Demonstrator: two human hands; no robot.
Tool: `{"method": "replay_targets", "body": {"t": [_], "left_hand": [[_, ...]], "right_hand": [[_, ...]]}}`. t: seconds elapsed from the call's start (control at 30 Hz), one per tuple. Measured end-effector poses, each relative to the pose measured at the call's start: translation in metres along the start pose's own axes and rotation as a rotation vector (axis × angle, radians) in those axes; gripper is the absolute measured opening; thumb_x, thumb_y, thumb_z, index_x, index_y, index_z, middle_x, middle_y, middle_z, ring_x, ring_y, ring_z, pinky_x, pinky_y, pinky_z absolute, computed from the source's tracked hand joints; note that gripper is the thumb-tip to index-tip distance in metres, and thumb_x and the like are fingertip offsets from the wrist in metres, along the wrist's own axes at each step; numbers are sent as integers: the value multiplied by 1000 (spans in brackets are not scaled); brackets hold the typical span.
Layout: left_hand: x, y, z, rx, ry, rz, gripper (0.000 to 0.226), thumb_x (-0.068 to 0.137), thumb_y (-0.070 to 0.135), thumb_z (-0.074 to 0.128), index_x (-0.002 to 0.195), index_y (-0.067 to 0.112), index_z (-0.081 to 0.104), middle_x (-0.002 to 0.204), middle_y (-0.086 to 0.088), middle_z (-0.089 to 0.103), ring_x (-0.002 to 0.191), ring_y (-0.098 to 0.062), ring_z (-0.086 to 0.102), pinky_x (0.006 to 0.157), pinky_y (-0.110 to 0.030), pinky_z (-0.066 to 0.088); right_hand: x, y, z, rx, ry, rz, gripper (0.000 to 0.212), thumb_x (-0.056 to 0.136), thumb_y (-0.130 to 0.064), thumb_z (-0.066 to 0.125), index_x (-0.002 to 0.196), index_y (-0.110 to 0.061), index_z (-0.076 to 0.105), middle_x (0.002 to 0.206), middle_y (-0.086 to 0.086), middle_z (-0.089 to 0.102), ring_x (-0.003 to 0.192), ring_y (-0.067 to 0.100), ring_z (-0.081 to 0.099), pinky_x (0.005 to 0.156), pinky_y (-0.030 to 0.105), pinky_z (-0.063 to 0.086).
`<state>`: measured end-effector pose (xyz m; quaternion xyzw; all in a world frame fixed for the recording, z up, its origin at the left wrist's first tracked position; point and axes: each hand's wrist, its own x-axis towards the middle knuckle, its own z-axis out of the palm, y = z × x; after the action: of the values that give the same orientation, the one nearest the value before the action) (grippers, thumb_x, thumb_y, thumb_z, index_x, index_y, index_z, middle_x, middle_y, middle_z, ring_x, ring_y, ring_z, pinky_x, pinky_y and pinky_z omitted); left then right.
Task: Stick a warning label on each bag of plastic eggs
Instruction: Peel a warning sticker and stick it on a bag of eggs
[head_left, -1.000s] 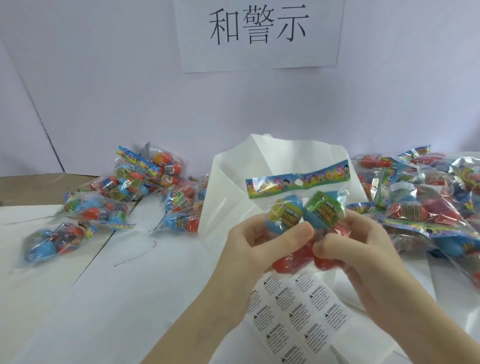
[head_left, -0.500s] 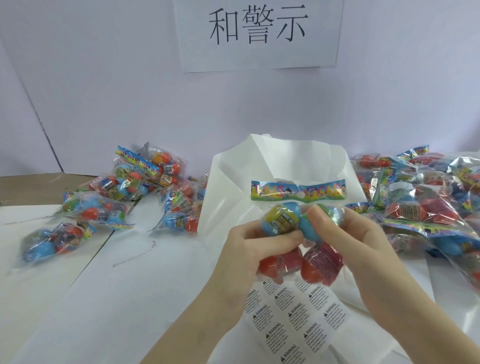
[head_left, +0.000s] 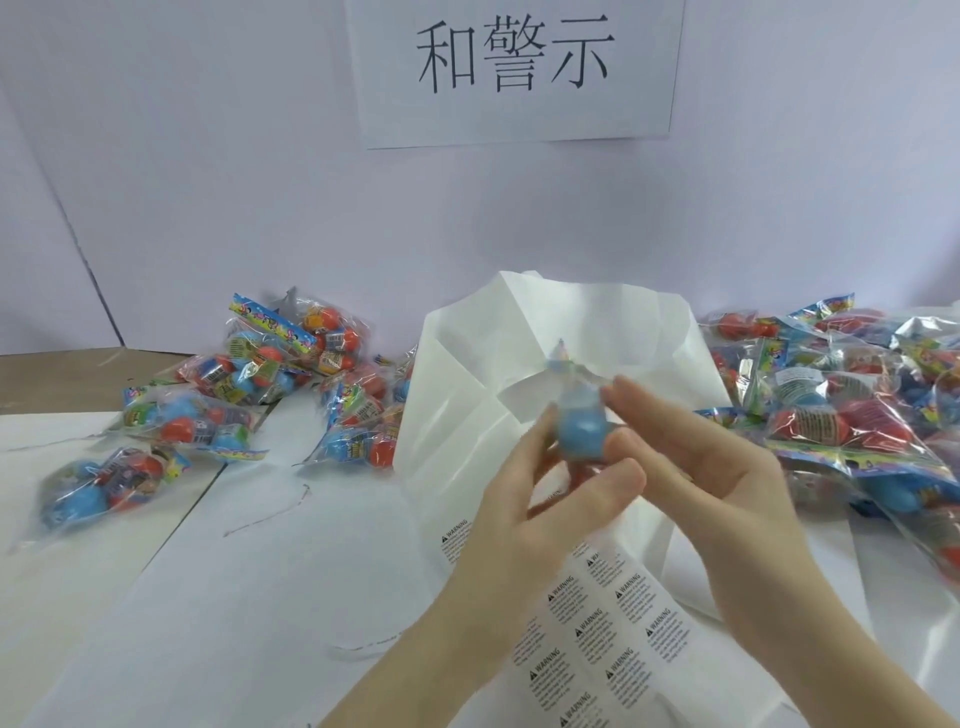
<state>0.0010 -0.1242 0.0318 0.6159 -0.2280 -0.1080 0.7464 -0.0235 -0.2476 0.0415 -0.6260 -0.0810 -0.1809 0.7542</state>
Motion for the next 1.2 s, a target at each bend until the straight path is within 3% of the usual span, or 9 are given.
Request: {"method": "replay_targets", "body": {"t": [0.1,0.23,0.33,0.4,0.5,0.67,0.87,1.03,1.2], "left_hand": [[4,0,-3,-123,92,0,55,61,35,77,111,18,62,99,-6,70,93,-16,65,81,-23,50],[7,3,-6,-180,181,-23,48,62,8,79,106,9,63,92,-8,74,80,-19,71,65,-19,52],[7,7,-7,-273,200,-43,48,58,13,70,105,8,64,91,-8,74,77,-17,71,59,-17,52],[6,10,-8,-296,192,-30,42,58,12,69,100,9,65,83,-3,74,66,-9,68,53,-15,49],[7,11,-11,-275,150,-28,37,63,5,75,99,10,66,91,-6,73,75,-12,70,59,-17,51],[7,12,-14,-272,141,-13,29,58,18,78,84,7,71,74,-6,66,62,-9,62,59,-16,51],[8,12,-15,-263,121,-26,37,67,31,62,87,3,74,82,-12,68,69,-16,62,66,-20,54],[9,8,-16,-201,142,-38,28,72,33,55,77,16,77,73,-2,70,64,-10,63,65,-18,53],[7,7,-10,94,239,77,42,76,44,51,111,23,63,100,15,70,92,5,63,79,-7,44]], "right_hand": [[-1,-1,-3,121,-183,53,53,54,-51,82,100,-26,75,104,2,72,97,12,68,74,18,53],[2,-2,-4,163,11,21,30,52,-32,78,81,-22,78,86,4,75,65,8,66,54,15,50],[7,0,-6,-69,200,1,29,47,-34,73,73,-22,75,82,-6,73,56,2,54,52,11,42],[7,0,-5,-116,173,58,33,46,-37,72,74,-22,76,78,-6,73,57,0,55,52,11,42],[5,-3,-2,-83,111,101,24,52,-32,70,72,-21,78,64,1,71,53,1,57,48,13,43],[5,-4,-8,5,182,108,17,49,-31,71,62,-23,77,63,1,71,53,4,56,46,14,43],[6,-4,-12,67,172,205,26,43,-32,72,64,-17,77,64,-1,69,53,5,58,45,12,42],[7,-3,-11,72,85,268,30,48,-38,70,71,-20,77,76,0,73,64,8,65,52,15,50],[6,-3,-5,74,69,204,22,58,-37,65,67,-21,78,74,5,74,61,14,69,54,17,53]]}}
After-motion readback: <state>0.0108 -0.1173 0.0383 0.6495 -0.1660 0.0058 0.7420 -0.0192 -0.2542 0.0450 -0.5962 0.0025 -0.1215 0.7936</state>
